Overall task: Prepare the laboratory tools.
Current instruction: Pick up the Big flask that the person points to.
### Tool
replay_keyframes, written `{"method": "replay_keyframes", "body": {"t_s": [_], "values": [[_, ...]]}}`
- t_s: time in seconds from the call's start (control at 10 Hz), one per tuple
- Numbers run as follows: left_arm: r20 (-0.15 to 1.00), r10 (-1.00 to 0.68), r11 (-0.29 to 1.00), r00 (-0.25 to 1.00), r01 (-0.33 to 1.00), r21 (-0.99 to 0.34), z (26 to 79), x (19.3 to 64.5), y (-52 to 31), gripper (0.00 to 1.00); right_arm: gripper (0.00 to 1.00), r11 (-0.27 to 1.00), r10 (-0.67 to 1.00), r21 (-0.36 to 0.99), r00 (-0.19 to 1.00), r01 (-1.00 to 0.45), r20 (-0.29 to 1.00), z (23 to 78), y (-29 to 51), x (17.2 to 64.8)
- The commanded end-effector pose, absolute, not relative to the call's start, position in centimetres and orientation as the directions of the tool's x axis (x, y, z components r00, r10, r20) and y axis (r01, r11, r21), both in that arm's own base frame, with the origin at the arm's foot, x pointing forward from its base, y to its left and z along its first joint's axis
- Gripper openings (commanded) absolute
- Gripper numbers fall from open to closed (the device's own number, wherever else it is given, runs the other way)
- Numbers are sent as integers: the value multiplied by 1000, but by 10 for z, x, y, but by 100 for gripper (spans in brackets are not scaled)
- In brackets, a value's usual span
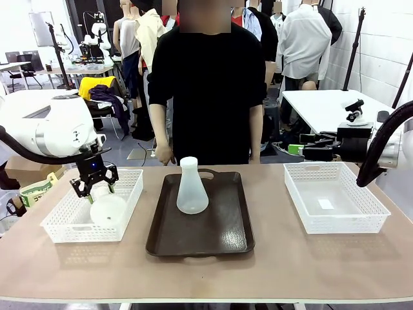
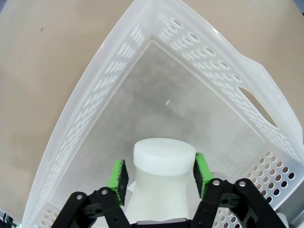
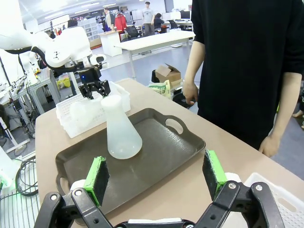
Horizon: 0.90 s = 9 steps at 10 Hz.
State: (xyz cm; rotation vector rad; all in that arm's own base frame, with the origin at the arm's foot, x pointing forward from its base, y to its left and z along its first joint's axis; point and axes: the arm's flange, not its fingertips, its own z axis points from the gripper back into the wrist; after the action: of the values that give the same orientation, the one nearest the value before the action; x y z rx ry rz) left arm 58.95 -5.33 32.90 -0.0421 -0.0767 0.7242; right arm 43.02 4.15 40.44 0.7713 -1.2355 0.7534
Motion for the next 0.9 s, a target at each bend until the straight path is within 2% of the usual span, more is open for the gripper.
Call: {"method": "replay_keyframes", "body": {"t_s": [0.0, 0.2, 0.3, 0.8], "values": [[95, 681, 732, 726, -680, -46, 326, 593, -57, 36, 100, 542, 86, 109, 184, -833, 979, 405, 42, 430], [92, 682, 731, 726, -682, -39, 326, 594, -57, 4, 100, 542, 86, 109, 184, -833, 979, 405, 42, 430], [91, 682, 730, 725, -682, -36, 326, 594, -56, 0, 100, 542, 86, 109, 184, -833, 979, 405, 42, 430], [64, 660, 751, 749, -657, -60, 329, 591, -52, 0, 100, 542, 86, 109, 184, -833, 979, 405, 42, 430]]}}
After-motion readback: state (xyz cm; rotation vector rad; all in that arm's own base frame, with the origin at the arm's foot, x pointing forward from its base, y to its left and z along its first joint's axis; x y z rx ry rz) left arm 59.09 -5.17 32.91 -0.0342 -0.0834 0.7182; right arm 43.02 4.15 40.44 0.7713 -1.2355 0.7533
